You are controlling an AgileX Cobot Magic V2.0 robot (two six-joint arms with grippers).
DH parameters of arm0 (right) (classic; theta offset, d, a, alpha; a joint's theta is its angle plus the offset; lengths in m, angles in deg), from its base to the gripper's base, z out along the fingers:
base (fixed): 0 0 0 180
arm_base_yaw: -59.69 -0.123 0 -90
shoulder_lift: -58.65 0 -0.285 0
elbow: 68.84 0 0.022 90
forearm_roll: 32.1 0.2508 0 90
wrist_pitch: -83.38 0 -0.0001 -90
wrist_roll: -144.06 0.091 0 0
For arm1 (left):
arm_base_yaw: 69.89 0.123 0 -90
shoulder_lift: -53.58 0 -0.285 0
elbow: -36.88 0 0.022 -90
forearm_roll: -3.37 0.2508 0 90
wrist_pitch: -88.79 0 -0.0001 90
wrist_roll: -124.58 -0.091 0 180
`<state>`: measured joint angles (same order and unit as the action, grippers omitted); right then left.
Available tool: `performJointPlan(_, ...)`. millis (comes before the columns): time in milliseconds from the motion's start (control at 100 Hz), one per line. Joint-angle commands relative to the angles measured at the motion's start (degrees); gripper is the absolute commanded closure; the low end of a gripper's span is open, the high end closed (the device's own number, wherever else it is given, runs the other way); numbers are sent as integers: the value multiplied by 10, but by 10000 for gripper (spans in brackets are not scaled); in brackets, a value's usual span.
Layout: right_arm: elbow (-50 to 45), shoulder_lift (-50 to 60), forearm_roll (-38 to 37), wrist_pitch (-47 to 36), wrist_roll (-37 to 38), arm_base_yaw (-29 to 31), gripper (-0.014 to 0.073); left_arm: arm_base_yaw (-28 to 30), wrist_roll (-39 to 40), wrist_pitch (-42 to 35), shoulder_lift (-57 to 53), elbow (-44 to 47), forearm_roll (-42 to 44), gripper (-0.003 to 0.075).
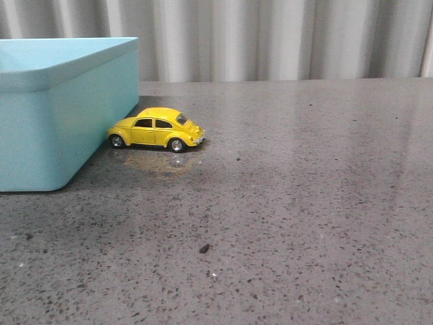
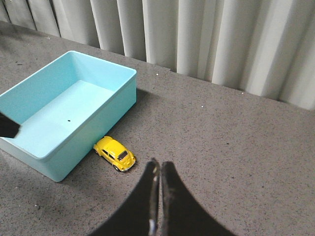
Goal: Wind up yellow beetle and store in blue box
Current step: 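Lower the left gripper over the car beside the blue box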
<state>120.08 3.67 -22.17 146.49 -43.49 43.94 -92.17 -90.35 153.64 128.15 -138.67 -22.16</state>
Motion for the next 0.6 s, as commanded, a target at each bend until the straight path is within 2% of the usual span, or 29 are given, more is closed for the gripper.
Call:
performJointPlan(0, 16, 11, 4, -38, -7, 0, 655, -11, -13, 67, 66, -99, -26, 655)
performJointPlan(40, 16, 15, 4, -38, -7, 0, 655, -15, -17, 79, 99, -128, -23, 601)
performJointPlan(160, 9, 25, 4, -38, -7, -3, 655, -47, -57, 79, 174, -212, -21, 359)
performJointPlan(230, -3, 35, 4, -39, -14, -11, 655, -66, -62, 79, 208, -250, -6, 280)
performJointPlan(420, -63, 66, 3, -59, -31, -31, 655, -131, -57, 79, 257, -299, 119, 270)
performJointPlan(590, -107, 89, 3, -104, -31, -31, 655, -148, -31, 79, 267, -299, 142, 315)
